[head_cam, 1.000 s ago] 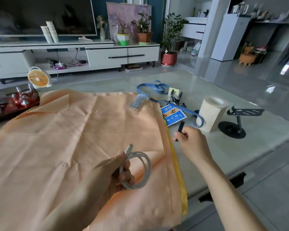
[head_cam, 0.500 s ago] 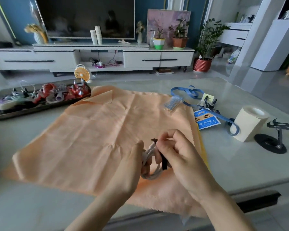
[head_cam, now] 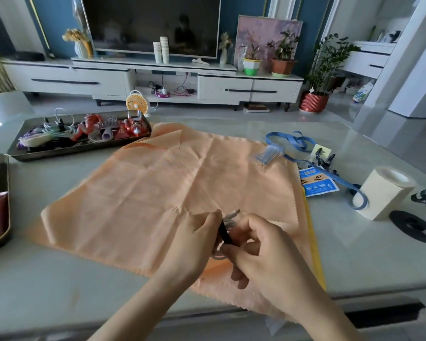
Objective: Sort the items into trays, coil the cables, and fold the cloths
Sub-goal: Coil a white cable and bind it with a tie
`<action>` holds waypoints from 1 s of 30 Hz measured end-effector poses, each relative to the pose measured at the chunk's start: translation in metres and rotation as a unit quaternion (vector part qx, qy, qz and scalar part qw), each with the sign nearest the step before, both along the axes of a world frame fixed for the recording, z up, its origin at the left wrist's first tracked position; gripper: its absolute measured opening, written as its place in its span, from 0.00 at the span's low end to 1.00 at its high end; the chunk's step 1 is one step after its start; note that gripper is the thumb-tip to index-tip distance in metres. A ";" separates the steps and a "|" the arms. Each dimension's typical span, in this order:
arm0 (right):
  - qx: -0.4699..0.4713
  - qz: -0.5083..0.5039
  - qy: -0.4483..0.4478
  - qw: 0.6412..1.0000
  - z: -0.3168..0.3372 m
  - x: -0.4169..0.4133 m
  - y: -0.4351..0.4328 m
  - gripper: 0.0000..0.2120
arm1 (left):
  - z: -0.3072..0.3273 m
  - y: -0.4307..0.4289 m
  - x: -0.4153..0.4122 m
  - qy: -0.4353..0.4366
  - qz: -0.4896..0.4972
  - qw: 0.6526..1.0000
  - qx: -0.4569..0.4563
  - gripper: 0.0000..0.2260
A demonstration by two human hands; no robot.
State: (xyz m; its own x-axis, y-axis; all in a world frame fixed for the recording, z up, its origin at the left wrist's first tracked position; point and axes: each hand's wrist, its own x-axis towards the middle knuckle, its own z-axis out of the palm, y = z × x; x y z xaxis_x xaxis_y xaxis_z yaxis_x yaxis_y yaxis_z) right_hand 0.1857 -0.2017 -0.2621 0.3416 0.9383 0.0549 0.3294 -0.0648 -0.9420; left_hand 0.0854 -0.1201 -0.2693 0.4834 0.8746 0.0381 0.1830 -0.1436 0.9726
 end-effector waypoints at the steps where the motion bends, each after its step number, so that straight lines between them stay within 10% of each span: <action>1: 0.000 -0.002 -0.037 0.999 -0.001 0.001 -0.001 0.07 | -0.002 0.001 0.000 0.015 0.009 1.000 0.027 0.21; 8: 0.063 0.004 -0.256 0.965 0.000 0.000 -0.001 0.02 | -0.004 0.008 -0.004 0.018 -0.006 0.996 0.082 0.21; 15: 0.090 0.012 -0.335 0.938 0.001 0.018 0.009 0.20 | -0.001 -0.001 -0.006 0.026 -0.006 0.993 0.119 0.21; 25: 0.027 0.104 -0.044 0.993 -0.008 0.021 0.015 0.08 | -0.005 -0.011 -0.011 -0.049 -0.028 0.991 0.120 0.07; 30: -0.033 0.192 0.178 0.965 -0.003 0.024 0.013 0.11 | -0.007 -0.013 -0.017 -0.072 -0.072 0.986 0.134 0.07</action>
State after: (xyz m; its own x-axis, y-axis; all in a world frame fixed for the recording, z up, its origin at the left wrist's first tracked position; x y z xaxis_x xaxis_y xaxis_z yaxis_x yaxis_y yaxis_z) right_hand 0.2096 -0.1884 -0.2655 -0.0464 0.9968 -0.0651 -0.0021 -0.0652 -0.9979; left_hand 0.0682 -0.1328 -0.2768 0.5736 0.7467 0.3367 0.0041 -0.4137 0.9104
